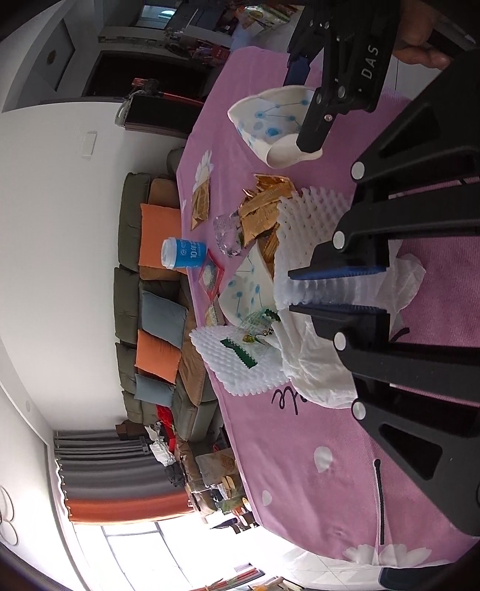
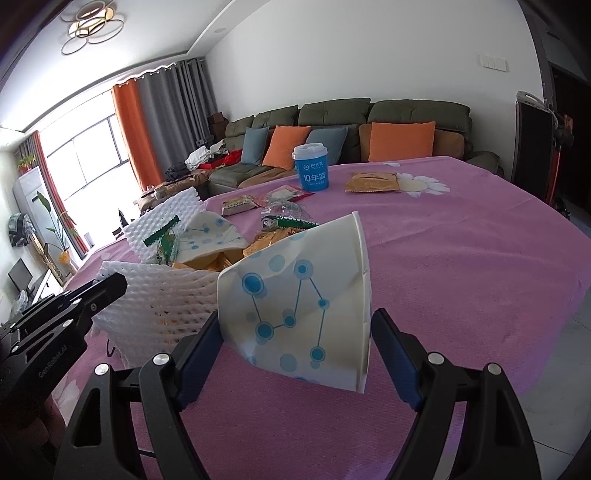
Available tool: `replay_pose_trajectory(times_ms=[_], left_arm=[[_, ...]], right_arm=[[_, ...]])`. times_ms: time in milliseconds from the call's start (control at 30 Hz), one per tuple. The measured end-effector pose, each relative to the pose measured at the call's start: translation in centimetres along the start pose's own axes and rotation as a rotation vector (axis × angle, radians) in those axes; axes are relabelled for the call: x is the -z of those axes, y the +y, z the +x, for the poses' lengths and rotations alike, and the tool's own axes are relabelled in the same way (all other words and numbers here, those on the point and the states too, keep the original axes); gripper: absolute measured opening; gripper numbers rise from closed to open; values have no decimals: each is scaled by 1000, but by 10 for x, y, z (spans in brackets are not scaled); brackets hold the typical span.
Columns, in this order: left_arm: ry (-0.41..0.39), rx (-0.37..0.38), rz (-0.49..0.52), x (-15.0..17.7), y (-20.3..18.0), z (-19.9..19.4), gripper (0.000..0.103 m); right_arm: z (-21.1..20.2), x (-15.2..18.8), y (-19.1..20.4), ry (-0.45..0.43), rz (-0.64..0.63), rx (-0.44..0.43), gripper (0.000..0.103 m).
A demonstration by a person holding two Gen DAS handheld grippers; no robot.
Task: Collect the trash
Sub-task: 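Grasp the white foam net with the left tool while the right tool holds the cup, then carry the foam net and paper cup with both tools to the teal bin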
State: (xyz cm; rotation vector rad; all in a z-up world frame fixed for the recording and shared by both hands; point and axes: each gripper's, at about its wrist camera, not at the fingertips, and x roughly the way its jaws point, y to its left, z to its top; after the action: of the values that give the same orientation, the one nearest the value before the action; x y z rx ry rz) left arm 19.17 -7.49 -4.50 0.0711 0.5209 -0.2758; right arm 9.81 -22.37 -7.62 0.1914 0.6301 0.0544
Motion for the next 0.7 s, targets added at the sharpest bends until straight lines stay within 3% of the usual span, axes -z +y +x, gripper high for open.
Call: replay_pose_trajectory(times_ms=[333, 700], left_arm=[[-154, 37, -50, -16, 8, -66, 11], [-270, -145, -108, -18, 53, -137, 11]], right_arm=[[-18, -9, 10, -71, -31, 1, 78], [-41, -30, 48, -176, -132, -84, 78]])
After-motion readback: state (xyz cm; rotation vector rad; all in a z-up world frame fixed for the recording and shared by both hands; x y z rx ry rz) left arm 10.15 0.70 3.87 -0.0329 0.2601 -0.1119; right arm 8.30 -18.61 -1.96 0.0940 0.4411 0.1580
